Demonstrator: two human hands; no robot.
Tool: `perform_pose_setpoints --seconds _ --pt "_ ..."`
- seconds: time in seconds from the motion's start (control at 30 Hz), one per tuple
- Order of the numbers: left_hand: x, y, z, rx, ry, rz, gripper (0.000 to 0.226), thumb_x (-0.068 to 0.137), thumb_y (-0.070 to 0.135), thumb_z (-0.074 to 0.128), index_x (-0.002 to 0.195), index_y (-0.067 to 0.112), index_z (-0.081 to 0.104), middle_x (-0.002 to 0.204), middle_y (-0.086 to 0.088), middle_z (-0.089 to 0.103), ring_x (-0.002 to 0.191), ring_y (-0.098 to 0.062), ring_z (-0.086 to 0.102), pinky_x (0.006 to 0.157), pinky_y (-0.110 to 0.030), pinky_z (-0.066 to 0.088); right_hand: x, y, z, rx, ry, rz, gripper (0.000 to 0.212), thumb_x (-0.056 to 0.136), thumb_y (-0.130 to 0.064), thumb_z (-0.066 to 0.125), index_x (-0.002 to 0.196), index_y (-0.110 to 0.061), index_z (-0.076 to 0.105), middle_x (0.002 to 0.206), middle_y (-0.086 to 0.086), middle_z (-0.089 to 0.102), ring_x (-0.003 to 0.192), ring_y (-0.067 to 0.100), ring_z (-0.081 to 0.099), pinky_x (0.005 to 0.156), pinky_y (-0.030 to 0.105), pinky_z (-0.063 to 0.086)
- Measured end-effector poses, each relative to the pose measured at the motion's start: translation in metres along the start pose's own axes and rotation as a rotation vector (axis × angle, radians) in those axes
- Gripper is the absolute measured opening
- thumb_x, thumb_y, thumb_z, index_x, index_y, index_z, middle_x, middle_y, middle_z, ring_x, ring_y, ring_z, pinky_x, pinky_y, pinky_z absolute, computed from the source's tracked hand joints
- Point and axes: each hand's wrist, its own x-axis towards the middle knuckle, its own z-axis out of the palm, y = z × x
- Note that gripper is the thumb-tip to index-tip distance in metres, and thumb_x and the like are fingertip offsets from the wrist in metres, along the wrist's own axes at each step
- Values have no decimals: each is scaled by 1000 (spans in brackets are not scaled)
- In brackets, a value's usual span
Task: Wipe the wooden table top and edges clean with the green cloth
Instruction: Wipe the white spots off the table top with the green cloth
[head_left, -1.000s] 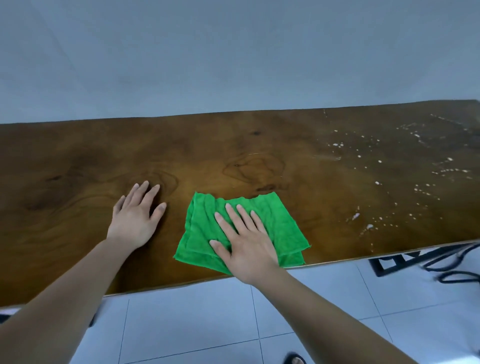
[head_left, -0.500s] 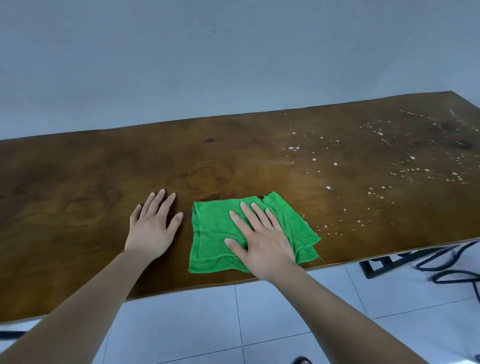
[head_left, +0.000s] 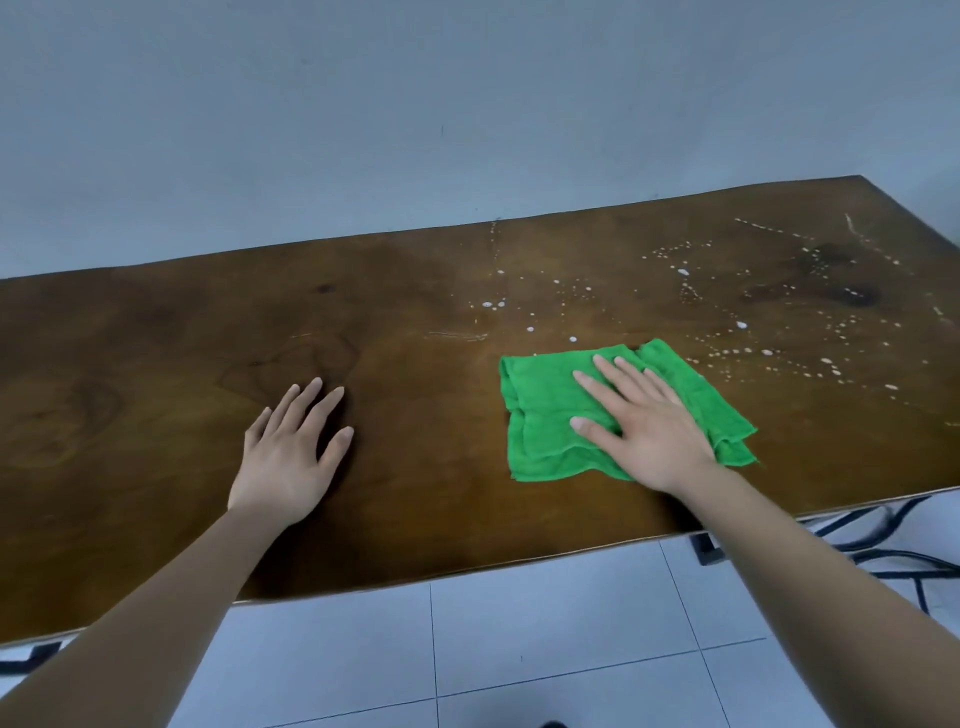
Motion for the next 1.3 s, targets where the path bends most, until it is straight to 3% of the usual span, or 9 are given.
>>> perform_pose_setpoints --seconds 0.17,0.33,0.5,0.7,0.83,0.93,1.13,1.3 --pt "-1 4 -2 -1 10 0 85 103 83 7 173 40 25 183 11 16 170 -13 3 137 -51 8 22 44 -9 -15 43 345 83 103 -81 -1 174 -40 6 183 -6 -1 169 18 -3 136 48 1" --pt "-1 2 1 8 20 4 79 106 80 12 172 39 25 182 12 17 170 -12 4 137 -50 9 43 -17 4 -19 34 574 83 104 -65 -7 175 -22 -5 182 11 -10 169 35 -6 134 59 4" --pt "2 -2 5 5 38 13 77 107 79 15 172 40 24 182 13 19 170 -12 5 136 -50 10 43 -137 25 -10 -25 317 85 101 -67 -14 170 -16 -15 176 20 -21 165 43 -19 132 64 -8" --pt "2 -7 9 -3 71 22 74 108 75 21 172 38 27 181 13 24 169 -12 10 134 -52 16 -10 -217 47 -14 -70 -213 82 109 -71 5 176 -24 7 183 11 -4 168 34 -14 131 61 -7" --pt "2 -7 10 -6 69 26 74 108 76 21 172 39 26 180 13 24 169 -12 10 134 -52 16 -38 -183 45 17 -31 -452 74 112 -72 20 174 -32 20 183 1 7 169 24 -3 136 52 -2" --pt "3 -7 9 1 39 21 75 108 78 18 172 42 23 181 14 20 169 -12 7 135 -51 13 -43 -131 35 39 -18 -452 73 110 -77 23 173 -40 21 183 -6 8 169 18 0 136 46 -2" --pt "2 -5 7 -7 25 14 78 106 81 13 173 41 22 182 13 19 170 -12 6 136 -51 10 -27 -5 7 -1 -32 -133 75 104 -87 13 171 -53 6 181 -19 -6 167 7 -11 137 49 5" --pt "0 -1 4 -17 28 11 81 105 82 11 173 40 24 182 13 18 170 -12 5 136 -50 10 11 56 -8 -29 6 251 82 101 -85 -3 173 -45 2 182 -10 -6 169 15 -6 136 48 2"
